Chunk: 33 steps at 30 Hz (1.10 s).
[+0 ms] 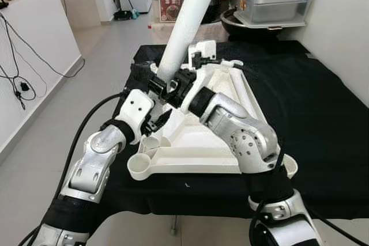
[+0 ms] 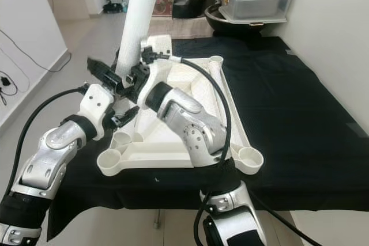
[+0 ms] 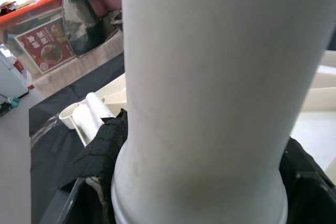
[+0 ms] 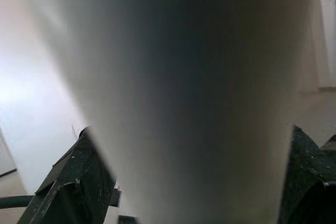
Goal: Building children table
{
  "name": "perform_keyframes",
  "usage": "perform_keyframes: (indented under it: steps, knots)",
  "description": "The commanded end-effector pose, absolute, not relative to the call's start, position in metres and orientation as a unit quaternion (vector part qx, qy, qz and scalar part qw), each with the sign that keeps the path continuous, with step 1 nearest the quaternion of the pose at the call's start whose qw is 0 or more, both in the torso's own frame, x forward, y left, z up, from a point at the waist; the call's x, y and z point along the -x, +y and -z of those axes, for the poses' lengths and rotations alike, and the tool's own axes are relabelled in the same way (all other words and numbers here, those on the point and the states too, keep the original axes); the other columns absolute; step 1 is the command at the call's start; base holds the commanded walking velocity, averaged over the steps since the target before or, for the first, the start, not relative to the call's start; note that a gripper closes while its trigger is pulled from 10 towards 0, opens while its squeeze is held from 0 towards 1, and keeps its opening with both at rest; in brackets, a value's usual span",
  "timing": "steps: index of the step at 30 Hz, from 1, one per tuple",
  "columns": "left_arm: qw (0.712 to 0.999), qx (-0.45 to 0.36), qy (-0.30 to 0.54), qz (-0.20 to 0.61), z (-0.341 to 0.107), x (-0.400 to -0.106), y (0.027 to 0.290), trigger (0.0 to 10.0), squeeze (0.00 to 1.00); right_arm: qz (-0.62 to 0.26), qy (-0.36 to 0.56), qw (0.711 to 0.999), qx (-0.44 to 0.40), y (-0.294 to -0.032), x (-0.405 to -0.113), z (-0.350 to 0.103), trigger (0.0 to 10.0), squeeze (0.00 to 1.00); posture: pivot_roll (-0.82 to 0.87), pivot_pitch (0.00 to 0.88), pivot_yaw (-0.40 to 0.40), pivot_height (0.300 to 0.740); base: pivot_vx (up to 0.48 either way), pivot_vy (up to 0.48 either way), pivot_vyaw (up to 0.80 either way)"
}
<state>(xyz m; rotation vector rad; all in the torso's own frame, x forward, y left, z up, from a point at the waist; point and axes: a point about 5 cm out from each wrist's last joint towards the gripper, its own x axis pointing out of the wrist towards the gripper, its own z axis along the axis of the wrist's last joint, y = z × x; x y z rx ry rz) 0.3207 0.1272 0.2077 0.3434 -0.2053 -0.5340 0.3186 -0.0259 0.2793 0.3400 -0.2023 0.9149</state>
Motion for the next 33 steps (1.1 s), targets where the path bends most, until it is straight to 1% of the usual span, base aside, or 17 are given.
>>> perform_keyframes:
  steps: [1, 2, 3, 4, 7, 8, 9, 10, 11, 18, 24, 25, 26, 29, 30, 33]
  knots:
    - [0.944, -0.163, -0.101, 0.268, -0.207, -0.317, 0.124, 10.0, 0.00, -0.432, -0.091, 0.884, -0.157, -0.022, -0.320, -0.273, 10.0, 0.00, 0.03, 0.000, 0.019, 0.740, 0.000, 0.000, 0.00]
    - [0.943, -0.161, -0.102, 0.272, -0.207, -0.316, 0.121, 10.0, 0.00, -0.420, -0.094, 0.889, -0.158, -0.024, -0.323, -0.271, 4.5, 0.00, 0.03, 0.000, 0.018, 0.740, 0.000, 0.000, 0.00]
    - [0.943, -0.161, -0.102, 0.272, -0.207, -0.316, 0.121, 10.0, 0.00, -0.420, -0.094, 0.889, -0.158, -0.024, -0.323, -0.271, 4.5, 0.00, 0.03, 0.000, 0.018, 0.740, 0.000, 0.000, 0.00]
    - [0.942, -0.158, -0.103, 0.276, -0.206, -0.315, 0.119, 10.0, 0.00, -0.407, -0.096, 0.893, -0.168, -0.026, -0.327, -0.270, 0.0, 0.00, 0.03, 0.000, 0.018, 0.740, 0.000, 0.000, 0.00]
    - [0.942, -0.157, -0.102, 0.278, -0.205, -0.315, 0.118, 10.0, 0.00, -0.394, -0.099, 0.895, -0.186, -0.030, -0.331, -0.271, 0.0, 0.00, 0.03, 0.000, 0.018, 0.740, 0.000, 0.000, 0.00]
    - [0.941, -0.157, -0.101, 0.281, -0.204, -0.314, 0.116, 10.0, 0.00, -0.382, -0.104, 0.894, -0.212, -0.033, -0.333, -0.274, 0.0, 0.00, 0.03, 0.000, 0.018, 0.740, 0.000, 0.000, 0.00]
    - [0.941, -0.157, -0.101, 0.281, -0.204, -0.314, 0.116, 10.0, 0.00, -0.382, -0.104, 0.894, -0.212, -0.033, -0.333, -0.274, 0.0, 0.00, 0.03, 0.000, 0.018, 0.740, 0.000, 0.000, 0.00]
    - [0.941, -0.158, -0.098, 0.283, -0.201, -0.314, 0.116, 10.0, 0.00, -0.370, -0.113, 0.890, -0.243, -0.037, -0.334, -0.277, 0.0, 0.00, 0.03, 0.000, 0.023, 0.740, 0.000, 0.000, 0.00]
    - [0.941, -0.158, -0.097, 0.284, -0.201, -0.314, 0.115, 10.0, 0.00, -0.369, -0.115, 0.889, -0.247, -0.038, -0.334, -0.277, 0.0, 0.00, 0.03, 0.000, 0.023, 0.740, 0.000, 0.000, 0.00]
    - [0.939, -0.167, -0.089, 0.286, -0.196, -0.313, 0.117, 10.0, 0.00, -0.359, -0.130, 0.889, -0.255, -0.041, -0.334, -0.279, 0.0, 0.00, 0.03, 0.000, 0.029, 0.740, 0.000, 0.000, 0.00]
    - [0.941, -0.178, -0.083, 0.276, -0.194, -0.315, 0.124, 10.0, 0.00, -0.381, -0.127, 0.882, -0.247, -0.038, -0.329, -0.277, 0.0, 0.00, 0.03, 0.000, 0.029, 0.740, 0.000, 0.000, 0.00]
    - [0.941, -0.179, -0.083, 0.275, -0.194, -0.315, 0.125, 10.0, 0.00, -0.385, -0.125, 0.881, -0.244, -0.037, -0.329, -0.277, 0.7, 0.00, 0.03, 0.000, 0.029, 0.740, 0.000, 0.000, 0.00]
    - [0.941, -0.181, -0.082, 0.274, -0.193, -0.315, 0.125, 10.0, 0.00, -0.389, -0.117, 0.882, -0.238, -0.037, -0.329, -0.278, 10.0, 0.00, 0.02, 0.000, 0.030, 0.740, 0.000, 0.000, 0.00]
    - [0.941, -0.182, -0.081, 0.273, -0.192, -0.315, 0.126, 10.0, 0.00, -0.391, -0.111, 0.883, -0.233, -0.037, -0.330, -0.279, 10.0, 0.00, 0.02, 0.000, 0.030, 0.740, 0.000, 0.000, 0.00]
    - [0.941, -0.183, -0.080, 0.274, -0.190, -0.314, 0.126, 10.0, 0.00, -0.384, -0.107, 0.888, -0.231, -0.044, -0.335, -0.285, 10.0, 1.00, 0.02, 0.000, 0.030, 0.740, 0.000, 0.000, 0.00]
    - [0.940, -0.185, -0.079, 0.275, -0.190, -0.314, 0.125, 10.0, 0.00, -0.383, -0.110, 0.888, -0.229, -0.048, -0.337, -0.289, 10.0, 1.00, 0.02, 0.000, 0.029, 0.740, 0.000, 0.000, 0.00]
